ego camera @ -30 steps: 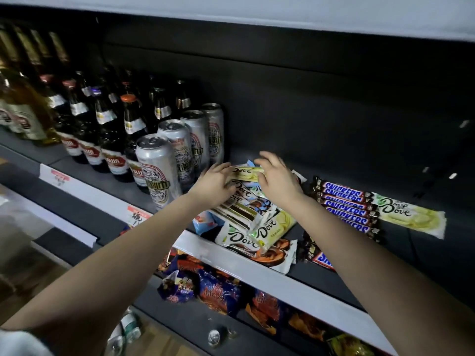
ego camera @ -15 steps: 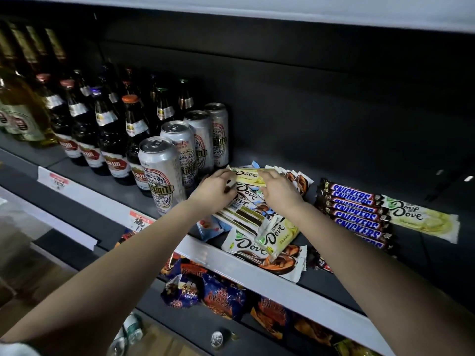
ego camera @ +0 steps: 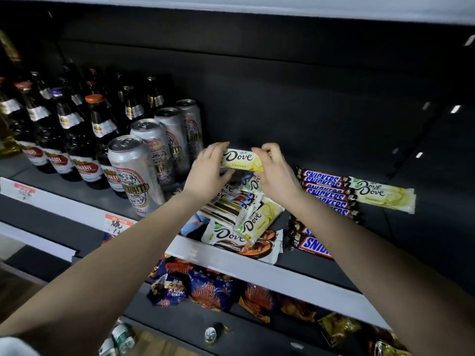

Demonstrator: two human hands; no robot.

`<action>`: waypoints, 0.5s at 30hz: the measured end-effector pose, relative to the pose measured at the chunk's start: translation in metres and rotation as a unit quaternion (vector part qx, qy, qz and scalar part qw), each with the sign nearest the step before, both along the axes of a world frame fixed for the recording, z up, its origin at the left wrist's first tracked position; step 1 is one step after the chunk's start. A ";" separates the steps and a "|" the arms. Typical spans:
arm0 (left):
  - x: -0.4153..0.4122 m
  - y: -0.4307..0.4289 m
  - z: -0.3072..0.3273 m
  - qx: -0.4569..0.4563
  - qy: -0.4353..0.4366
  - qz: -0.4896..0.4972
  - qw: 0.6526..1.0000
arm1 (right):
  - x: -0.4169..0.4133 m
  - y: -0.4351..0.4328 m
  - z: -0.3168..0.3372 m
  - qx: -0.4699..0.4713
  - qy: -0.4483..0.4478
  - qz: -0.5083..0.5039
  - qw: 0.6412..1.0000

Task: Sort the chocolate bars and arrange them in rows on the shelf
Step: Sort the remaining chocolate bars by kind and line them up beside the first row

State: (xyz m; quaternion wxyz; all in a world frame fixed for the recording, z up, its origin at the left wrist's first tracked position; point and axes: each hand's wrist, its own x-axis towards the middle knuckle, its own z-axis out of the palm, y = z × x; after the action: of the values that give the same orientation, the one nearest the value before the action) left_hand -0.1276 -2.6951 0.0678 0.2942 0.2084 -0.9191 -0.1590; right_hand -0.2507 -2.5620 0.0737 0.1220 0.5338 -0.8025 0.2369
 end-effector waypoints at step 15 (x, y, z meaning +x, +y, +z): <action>-0.098 0.128 0.015 -0.071 -0.011 -0.101 0.992 | -0.052 0.175 0.015 0.017 0.031 -0.150 0.988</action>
State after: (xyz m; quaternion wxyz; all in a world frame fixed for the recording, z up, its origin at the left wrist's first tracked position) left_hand -0.2260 -2.5668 0.0832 0.2803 0.0944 -0.9477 -0.1197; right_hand -0.3024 -2.3871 0.0890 0.1721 0.4168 -0.8731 0.1852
